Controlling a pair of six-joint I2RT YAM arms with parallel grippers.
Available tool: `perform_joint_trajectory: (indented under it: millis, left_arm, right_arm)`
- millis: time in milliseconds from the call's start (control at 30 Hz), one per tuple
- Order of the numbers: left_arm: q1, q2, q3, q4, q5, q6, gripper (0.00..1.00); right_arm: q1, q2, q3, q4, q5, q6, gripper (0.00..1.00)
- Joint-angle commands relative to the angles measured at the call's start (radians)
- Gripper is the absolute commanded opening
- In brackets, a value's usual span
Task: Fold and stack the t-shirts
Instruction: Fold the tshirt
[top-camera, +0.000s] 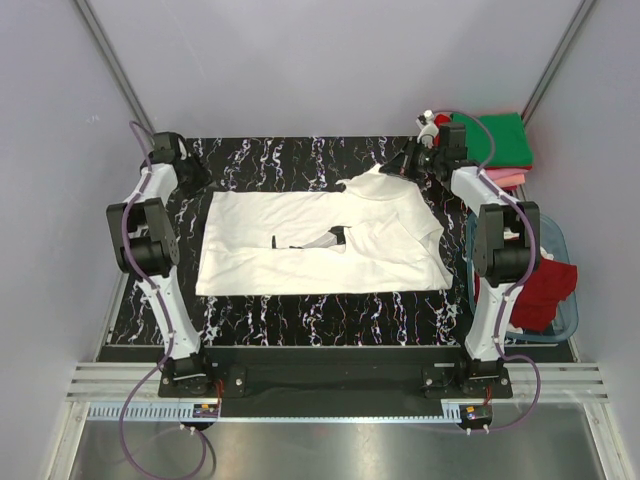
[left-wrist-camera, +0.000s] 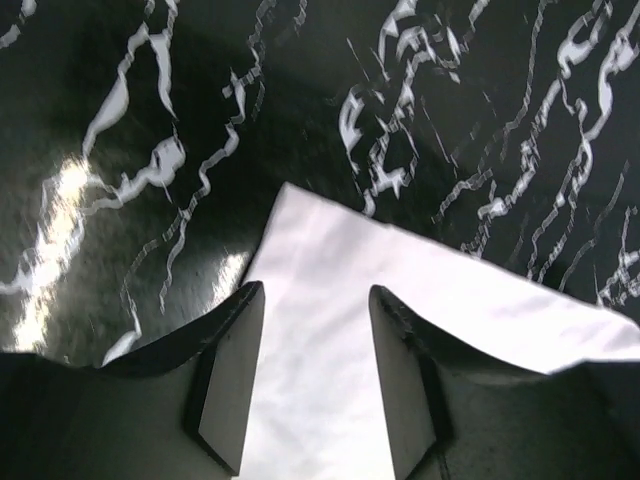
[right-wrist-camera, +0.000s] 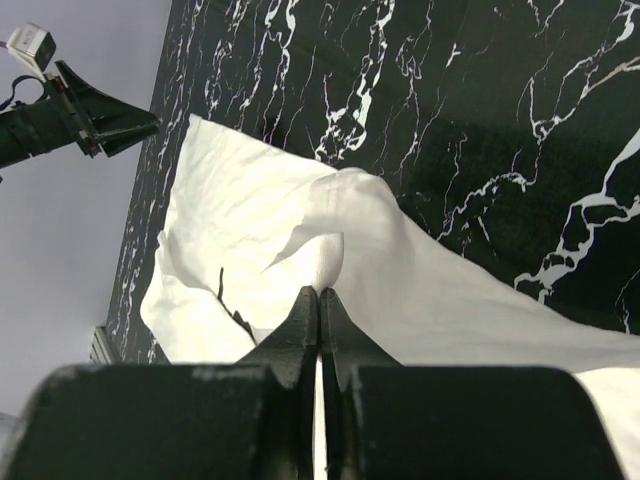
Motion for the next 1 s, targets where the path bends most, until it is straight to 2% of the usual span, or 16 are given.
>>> perform_joint_trajectory:
  millis: [0,100,333,433,600,800,967]
  left_arm:
    - [0.011,0.104,0.143,-0.008,0.002,0.016,0.52]
    - [0.01,0.176,0.234,-0.038,-0.006,0.019,0.51]
    - [-0.013,0.242,0.306,-0.042,-0.007,0.03,0.48]
    - [-0.026,0.238,0.282,-0.032,-0.021,0.027,0.45]
    - [-0.029,0.178,0.154,0.033,-0.038,0.004,0.38]
    - [-0.027,0.15,0.113,0.021,-0.08,-0.002,0.38]
    - [-0.029,0.129,0.097,0.014,-0.113,0.026,0.51]
  right_arm:
    - [0.0,0.037,0.063,0.019,-0.015,-0.019,0.0]
    - [0.0,0.062,0.087,0.014,-0.015,-0.025,0.0]
    - [0.0,0.076,0.11,0.002,-0.019,-0.035,0.0]
    - [-0.001,0.068,0.113,-0.009,-0.016,-0.044,0.0]
    - [-0.003,0.062,0.11,-0.021,-0.007,-0.054,0.0]
    - [-0.001,0.062,0.104,-0.018,-0.013,-0.047,0.0]
    - [0.0,0.059,0.102,-0.021,-0.01,-0.048,0.0]
